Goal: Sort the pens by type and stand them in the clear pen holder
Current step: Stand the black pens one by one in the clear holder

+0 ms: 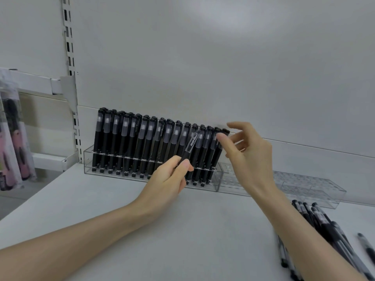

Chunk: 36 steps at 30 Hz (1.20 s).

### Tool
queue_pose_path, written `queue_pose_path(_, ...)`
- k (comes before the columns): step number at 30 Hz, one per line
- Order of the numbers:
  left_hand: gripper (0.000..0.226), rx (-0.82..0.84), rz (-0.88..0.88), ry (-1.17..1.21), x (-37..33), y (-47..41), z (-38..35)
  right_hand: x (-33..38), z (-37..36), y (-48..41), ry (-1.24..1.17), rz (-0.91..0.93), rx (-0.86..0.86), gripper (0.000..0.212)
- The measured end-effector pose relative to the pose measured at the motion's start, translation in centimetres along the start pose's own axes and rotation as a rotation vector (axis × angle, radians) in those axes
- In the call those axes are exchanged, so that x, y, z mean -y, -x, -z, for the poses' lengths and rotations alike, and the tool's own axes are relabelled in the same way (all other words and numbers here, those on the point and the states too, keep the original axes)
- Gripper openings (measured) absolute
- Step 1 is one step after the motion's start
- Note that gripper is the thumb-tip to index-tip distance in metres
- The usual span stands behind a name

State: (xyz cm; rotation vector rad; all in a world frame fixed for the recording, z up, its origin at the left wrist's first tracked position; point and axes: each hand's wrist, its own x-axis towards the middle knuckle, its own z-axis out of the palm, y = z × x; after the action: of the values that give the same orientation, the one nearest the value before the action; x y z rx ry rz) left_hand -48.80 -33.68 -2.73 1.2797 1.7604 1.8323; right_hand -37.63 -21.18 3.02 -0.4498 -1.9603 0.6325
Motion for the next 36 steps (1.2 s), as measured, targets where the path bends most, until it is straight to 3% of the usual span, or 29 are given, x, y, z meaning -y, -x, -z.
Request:
queue_pose_path(4,0.024,0.105,-0.023,0.025,-0.1,0.6,-0.7,1.1,-0.8,1.3,-0.334,-0.121,0.222,0.022)
queue_pose_path(10,0.022,0.165,-0.032,0.061,0.3,0.3,-0.5,0.8,-0.6,1.0,-0.523,-0.189,0.238,0.033)
queue_pose_path(13,0.020,0.172,-0.092,-0.107,0.6,0.4,-0.3,0.7,-0.3,0.7,-0.497,-0.174,0.251,0.034)
queue_pose_path(17,0.036,0.040,-0.461,-0.697,1.9,0.0,0.5,0.6,1.3,-0.4,-0.347,-0.058,0.034,0.028)
queue_pose_path(20,0.038,0.023,-0.594,-0.956,2.7,-0.3,0.8,0.2,2.3,-0.9,-0.302,-0.002,-0.093,0.027)
queue_pose_path(26,0.045,0.016,-0.584,-1.098,3.1,-0.4,0.6,-0.9,1.5,-0.9,-0.253,0.023,-0.151,0.028)
queue_pose_path(36,0.048,0.034,-0.545,-1.173,2.5,-0.2,0.4,-2.0,0.3,-1.2,-0.113,-0.010,0.012,0.031)
